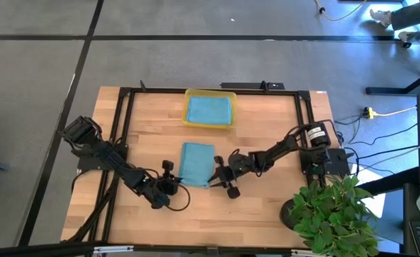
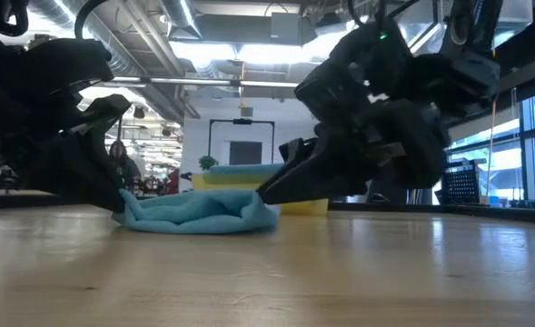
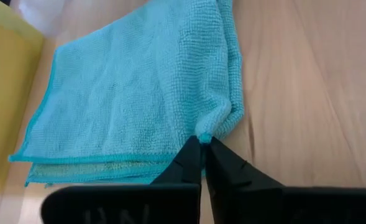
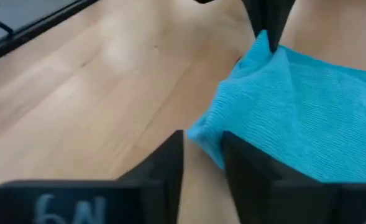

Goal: Fold microfiber towels
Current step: Fold the blue towel

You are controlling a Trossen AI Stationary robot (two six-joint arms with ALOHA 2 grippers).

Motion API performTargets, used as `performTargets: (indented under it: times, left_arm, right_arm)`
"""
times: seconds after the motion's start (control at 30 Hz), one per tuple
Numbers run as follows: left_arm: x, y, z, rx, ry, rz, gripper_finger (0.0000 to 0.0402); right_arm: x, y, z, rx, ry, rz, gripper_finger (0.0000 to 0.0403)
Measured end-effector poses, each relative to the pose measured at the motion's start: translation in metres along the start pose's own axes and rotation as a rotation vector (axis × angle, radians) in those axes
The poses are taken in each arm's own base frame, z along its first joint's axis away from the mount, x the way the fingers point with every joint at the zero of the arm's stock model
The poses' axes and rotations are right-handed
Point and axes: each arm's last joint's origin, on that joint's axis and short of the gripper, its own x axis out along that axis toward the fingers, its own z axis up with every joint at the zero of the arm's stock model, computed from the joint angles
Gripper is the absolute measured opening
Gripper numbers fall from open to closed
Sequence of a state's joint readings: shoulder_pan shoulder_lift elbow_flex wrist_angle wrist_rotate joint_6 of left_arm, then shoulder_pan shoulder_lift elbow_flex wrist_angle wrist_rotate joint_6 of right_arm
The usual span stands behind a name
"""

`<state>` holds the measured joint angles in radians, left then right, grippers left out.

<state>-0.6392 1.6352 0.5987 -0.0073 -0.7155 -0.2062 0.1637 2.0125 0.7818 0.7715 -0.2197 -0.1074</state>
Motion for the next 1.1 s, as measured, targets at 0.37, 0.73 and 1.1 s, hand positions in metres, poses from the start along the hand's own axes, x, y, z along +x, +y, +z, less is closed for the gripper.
performTargets:
  times: [0.37, 0.73, 1.1]
  left_arm:
    - [0.000, 0.000, 0.000, -0.005, -0.001, -0.004, 0.0000]
    - [0.003, 0.003, 0.001, -0.020, 0.012, -0.022, 0.0000]
    - [0.003, 0.003, 0.001, -0.019, 0.014, -0.032, 0.0000]
  right_arm:
    - [0.007, 0.056, 0.000, -0.422, 0.145, -0.316, 0.0251]
    - [0.015, 0.054, 0.010, -0.409, 0.224, -0.385, 0.0259]
    - [0.022, 0.034, 0.021, -0.315, 0.240, -0.314, 0.0236]
